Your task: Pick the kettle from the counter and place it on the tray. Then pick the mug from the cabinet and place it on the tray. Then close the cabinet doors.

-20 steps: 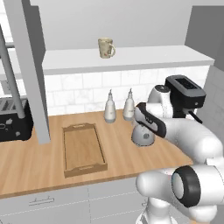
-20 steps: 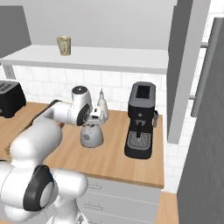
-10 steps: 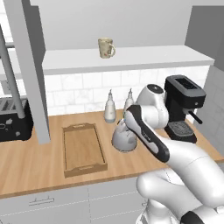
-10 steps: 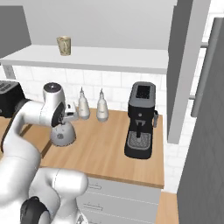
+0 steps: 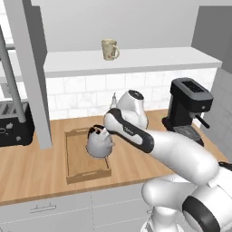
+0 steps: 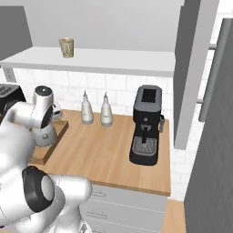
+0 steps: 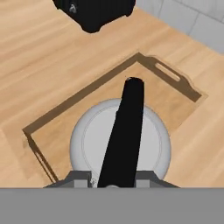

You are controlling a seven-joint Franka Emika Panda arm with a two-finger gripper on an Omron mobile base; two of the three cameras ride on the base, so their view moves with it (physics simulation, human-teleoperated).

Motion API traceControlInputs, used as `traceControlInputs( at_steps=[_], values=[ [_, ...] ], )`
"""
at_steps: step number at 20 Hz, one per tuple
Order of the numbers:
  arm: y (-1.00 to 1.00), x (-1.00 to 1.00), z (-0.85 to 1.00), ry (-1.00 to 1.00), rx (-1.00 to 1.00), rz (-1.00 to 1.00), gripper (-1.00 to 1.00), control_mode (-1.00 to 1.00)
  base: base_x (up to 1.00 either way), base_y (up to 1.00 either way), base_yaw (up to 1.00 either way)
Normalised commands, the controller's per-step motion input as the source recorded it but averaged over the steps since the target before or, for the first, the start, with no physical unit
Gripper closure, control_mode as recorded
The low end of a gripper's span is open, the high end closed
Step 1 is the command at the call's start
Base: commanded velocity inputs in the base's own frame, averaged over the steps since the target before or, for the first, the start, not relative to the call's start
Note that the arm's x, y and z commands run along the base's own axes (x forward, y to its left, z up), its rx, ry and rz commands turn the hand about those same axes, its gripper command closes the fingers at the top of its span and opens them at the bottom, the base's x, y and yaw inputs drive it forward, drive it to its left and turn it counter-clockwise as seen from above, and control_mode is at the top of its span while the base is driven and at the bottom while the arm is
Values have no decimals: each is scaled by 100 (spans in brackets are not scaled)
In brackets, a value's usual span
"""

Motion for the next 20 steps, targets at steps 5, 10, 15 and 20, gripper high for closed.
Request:
traceControlInputs(
  at_steps=[5,10,15,20],
  values=[
    [86,56,12,0,-17,2,100,-100,0,0,0],
    [58,83,-1,0,-17,-1,100,-100,0,0,0],
    [16,62,-14,0,-8,0,100,-100,0,0,0],
    [0,36,-13,0,0,0,100,-100,0,0,0]
  ],
)
